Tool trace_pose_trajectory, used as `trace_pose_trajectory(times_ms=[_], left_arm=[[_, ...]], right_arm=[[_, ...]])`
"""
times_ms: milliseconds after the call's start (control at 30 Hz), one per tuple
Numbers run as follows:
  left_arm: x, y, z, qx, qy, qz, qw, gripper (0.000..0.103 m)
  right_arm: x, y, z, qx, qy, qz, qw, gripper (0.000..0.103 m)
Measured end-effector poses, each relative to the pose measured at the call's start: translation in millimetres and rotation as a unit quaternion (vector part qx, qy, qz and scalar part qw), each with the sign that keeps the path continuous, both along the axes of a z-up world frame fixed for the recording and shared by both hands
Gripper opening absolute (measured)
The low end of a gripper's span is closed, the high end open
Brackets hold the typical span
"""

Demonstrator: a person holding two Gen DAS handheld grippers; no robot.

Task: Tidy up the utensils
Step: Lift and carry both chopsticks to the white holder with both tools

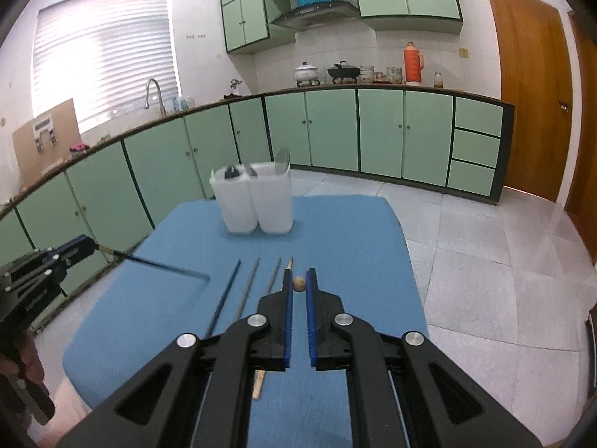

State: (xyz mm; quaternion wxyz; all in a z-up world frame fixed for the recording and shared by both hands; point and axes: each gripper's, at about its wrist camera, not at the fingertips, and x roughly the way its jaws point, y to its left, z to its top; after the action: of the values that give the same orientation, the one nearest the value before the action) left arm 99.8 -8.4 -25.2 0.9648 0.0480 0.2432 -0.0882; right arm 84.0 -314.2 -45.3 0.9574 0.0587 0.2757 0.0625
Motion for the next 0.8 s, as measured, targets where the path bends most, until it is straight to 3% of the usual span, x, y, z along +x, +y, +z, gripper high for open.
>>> trace_pose_trajectory(times_ms=[267,533,800], left_arm=[[27.1,0.3,37.0,-0.021,0.003,-0.013,0.9997,0.006],[48.8,1.3,51.0,-0.036,0.018,-0.028,0.9988,0.006],[59.6,-0.3,73.1,-0.047,-0.006,-0.025,0.9986,0.006]], right_arm=[[30.0,-5.5,49.3,-0.001,0.006,0.012,1.000,0.006],[54.7,5.8,73.4,-0.028,0.014,0.038,0.999,0.006],[68.1,10.3,101.6,-0.033,-0.014,0.055,0.998,0.006]])
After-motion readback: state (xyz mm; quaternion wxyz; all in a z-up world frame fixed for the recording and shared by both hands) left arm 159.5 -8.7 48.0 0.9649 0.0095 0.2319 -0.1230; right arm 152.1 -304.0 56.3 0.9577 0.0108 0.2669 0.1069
